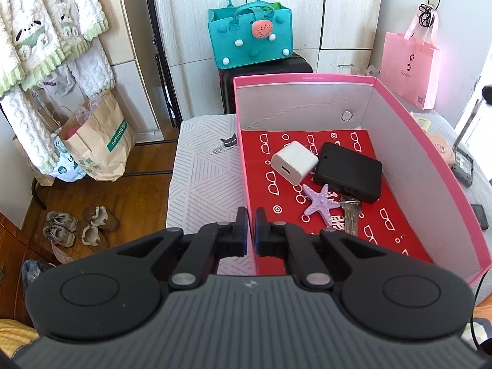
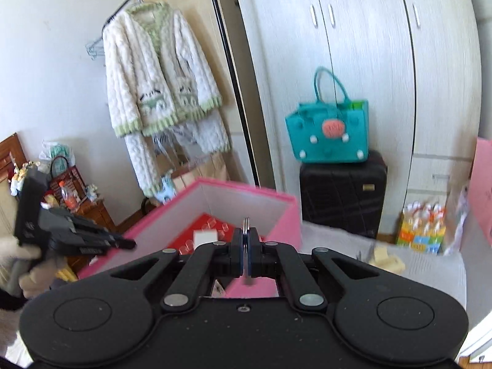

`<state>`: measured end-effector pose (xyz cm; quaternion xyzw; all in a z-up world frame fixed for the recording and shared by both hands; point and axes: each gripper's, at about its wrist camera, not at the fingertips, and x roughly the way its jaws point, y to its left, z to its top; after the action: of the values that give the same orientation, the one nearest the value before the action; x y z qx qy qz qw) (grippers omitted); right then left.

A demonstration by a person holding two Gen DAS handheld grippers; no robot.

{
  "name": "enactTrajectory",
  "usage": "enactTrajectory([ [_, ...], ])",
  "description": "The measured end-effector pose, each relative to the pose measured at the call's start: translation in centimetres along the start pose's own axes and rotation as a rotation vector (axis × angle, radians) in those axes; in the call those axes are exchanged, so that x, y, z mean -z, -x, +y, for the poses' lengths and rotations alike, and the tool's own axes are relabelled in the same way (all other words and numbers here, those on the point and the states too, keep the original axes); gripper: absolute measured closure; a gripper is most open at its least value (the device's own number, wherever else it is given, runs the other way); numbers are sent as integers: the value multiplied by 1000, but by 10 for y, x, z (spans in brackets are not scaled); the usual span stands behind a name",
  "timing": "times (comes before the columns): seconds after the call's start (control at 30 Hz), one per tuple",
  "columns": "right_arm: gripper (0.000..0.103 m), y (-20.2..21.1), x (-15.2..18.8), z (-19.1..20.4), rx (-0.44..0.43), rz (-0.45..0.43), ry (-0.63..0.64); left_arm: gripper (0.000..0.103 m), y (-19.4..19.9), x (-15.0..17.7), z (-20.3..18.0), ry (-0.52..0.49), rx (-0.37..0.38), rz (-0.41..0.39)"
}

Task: Organize rigid objects
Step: 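Carry the pink-tagged keys into the pink box and open the right gripper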

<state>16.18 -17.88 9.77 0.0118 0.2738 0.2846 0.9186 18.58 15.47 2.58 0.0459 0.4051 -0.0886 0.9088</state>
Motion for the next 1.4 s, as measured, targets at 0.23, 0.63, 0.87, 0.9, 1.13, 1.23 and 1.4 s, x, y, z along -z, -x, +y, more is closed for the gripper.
enactTrajectory([
  [0.23,98,-28,-10,34,-175,79,7,99,1,2,3,-5,12,-16],
  [0.63,98,-135,11,90,-310,297,-17,98,3,5,11,17,52,-31],
  [0.87,97,-170,27,85,-263,419,-45,98,3,7,15,25,71,-39],
  [0.9,97,-171,27,82,-284,436,-59,98,3,7,15,26,73,-40],
  [1.13,83,-153,27,73,-217,471,-44,98,2,6,17,30,80,-29],
  [1.23,75,-135,26,58,-215,467,-88,98,2,4,17,33,78,-21],
  [1.4,68,-81,26,39,-146,385,-80,98,0,4,13,26,63,-10],
])
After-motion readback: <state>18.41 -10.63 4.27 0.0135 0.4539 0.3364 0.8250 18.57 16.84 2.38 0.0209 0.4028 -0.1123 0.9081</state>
